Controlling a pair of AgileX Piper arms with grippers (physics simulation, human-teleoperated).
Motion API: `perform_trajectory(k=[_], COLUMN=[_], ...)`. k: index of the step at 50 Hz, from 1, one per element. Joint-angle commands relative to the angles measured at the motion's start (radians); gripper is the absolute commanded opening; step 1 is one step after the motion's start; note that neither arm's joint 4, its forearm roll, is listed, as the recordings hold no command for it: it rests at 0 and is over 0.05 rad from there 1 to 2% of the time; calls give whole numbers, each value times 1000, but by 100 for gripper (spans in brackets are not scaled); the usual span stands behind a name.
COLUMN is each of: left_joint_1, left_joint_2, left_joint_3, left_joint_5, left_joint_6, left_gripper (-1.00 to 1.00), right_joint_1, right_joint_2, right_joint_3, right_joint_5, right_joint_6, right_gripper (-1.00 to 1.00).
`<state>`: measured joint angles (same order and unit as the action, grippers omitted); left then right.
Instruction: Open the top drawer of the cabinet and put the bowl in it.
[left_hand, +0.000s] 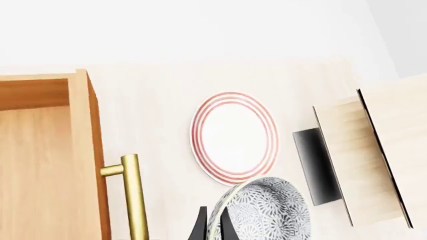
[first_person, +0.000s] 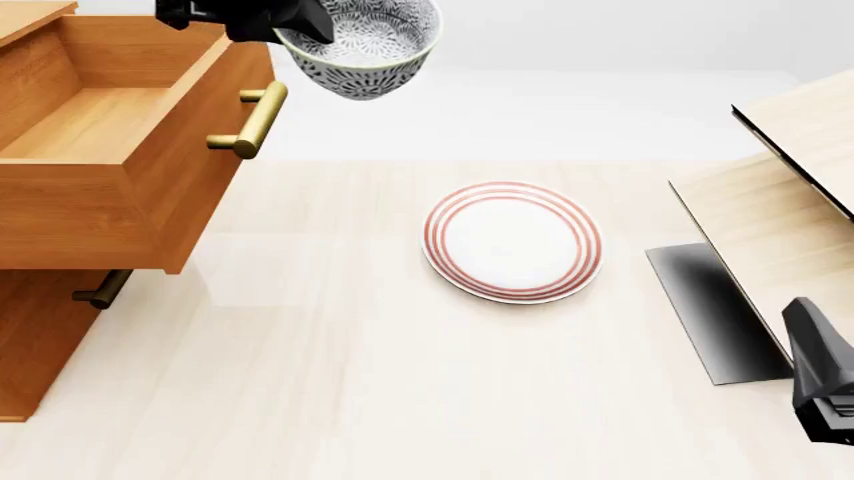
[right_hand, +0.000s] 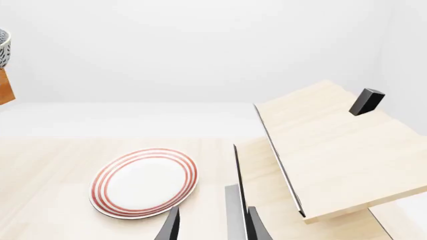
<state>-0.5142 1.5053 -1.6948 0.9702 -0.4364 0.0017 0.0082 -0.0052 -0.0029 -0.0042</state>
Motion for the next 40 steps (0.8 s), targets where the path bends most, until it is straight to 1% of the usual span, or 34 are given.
perform_trajectory(k=[1,3,12,19,21,24,30,40], left_joint_1=[61,80,115,154,154,169,181,229], left_joint_2=[-37,-52,-73,-119,-133,-149,-189,-236], left_joint_3=[-4,-1,-13,3,9,24,94,113], left_joint_5=[20,19,46,67,68,68,35,50], left_joint_6=[3,-7,-7,-10,-20,-23,-57,-64], left_gripper=[-100,-100,-100,-100,-100,-100,-100,-100], right_joint_1=[2,-3,-3,-3,-3,-3,-3,-3], right_joint_2=[-3,1,1,1,1,1,1,1], right_joint_3=[1,1,1,1,1,1,1,1], right_joint_5=[0,1,1,1,1,1,1,1], right_joint_6=[-2,4,4,4,4,4,4,4], right_gripper=[100,100,100,100,100,100,100,100])
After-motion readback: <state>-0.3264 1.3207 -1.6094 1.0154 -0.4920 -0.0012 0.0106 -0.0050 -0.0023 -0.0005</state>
